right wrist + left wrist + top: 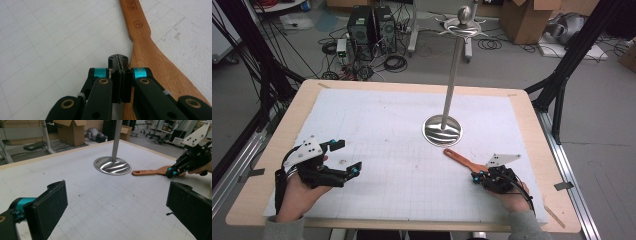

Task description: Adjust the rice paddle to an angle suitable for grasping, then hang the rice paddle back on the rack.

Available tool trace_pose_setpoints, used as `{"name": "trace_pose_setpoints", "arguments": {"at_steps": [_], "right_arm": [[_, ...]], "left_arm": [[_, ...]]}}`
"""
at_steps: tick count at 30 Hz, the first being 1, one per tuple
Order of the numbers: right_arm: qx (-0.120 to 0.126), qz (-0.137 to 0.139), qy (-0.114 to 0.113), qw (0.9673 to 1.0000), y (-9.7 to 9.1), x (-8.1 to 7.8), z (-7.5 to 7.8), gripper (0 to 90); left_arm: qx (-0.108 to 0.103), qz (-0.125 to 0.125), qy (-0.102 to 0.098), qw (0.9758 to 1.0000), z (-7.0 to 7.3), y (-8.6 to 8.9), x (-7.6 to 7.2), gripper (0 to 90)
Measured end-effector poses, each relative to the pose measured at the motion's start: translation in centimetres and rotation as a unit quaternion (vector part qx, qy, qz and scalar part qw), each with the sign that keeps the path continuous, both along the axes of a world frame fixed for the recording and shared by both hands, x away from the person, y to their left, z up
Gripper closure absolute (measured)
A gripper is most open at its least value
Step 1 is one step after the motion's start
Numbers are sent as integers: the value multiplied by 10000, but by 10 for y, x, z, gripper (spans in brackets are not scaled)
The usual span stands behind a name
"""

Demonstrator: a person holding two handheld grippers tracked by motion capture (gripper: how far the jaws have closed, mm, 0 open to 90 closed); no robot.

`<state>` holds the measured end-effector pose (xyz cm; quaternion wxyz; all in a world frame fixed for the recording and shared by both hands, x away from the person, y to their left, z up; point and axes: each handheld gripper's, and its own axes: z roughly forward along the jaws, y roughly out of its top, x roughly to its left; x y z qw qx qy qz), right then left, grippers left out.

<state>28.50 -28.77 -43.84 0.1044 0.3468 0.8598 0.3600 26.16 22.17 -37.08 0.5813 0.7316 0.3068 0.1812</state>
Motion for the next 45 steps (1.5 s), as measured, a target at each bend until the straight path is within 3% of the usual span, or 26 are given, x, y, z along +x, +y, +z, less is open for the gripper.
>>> {"name": "trace_pose_setpoints", "arguments": {"at_steps": [3, 6, 7, 10, 14, 15, 16, 20, 21, 22, 23, 24, 36, 42, 45], "right_arm": [[-57, 63, 8, 10000, 1, 0, 3, 896], [-82, 228, -157, 9996, 3, 1, 11, 884], [-102, 315, -205, 9992, 5, 2, 16, 804], [-204, 433, -161, 9987, 7, 7, 22, 703], [-280, 416, -113, 9987, 9, 14, 29, 561], [-280, 416, -113, 9987, 9, 14, 29, 561], [-351, 453, -168, 9982, 10, 18, 33, 450], [-469, 472, -143, 9977, 13, 21, 38, 353], [-523, 461, -97, 9975, 15, 23, 42, 264], [-523, 461, -97, 9975, 15, 23, 42, 264], [-521, 452, -61, 9976, 16, 25, 45, 191], [-474, 435, -4, 9979, 17, 27, 47, 173], [-594, 485, 159, 9969, 23, 34, 48, 146], [-769, 534, 283, 9952, 28, 37, 51, 148], [-885, 557, 358, 9939, 30, 43, 52, 148]], "left_arm": [[-7, -13, 15, 10000, 0, 0, 0, 40], [-21, -1, 15, 10000, 0, 1, 0, 40], [-44, 10, 16, 10000, 0, 2, 0, 40], [-66, 23, -6, 10000, 1, 4, 0, 40], [-98, 22, -12, 9999, 2, 5, -1, 40], [-127, 10, -27, 9999, 3, 6, -1, 40], [-179, 14, -61, 9998, 4, 7, 0, 40], [-192, -47, -70, 9998, 4, 5, 1, 39], [-212, -75, -69, 9997, 5, 4, 0, 40], [-212, -75, -69, 9997, 5, 4, 0, 40], [-213, -100, -107, 9997, 7, 4, -1, 40], [-239, -87, -121, 9996, 8, 5, -2, 40], [-351, -45, -221, 9991, 13, 13, -6, 40], [-393, -51, -231, 9989, 14, 14, -6, 40], [-516, -143, -173, 9984, 15, 14, -6, 40]]}}
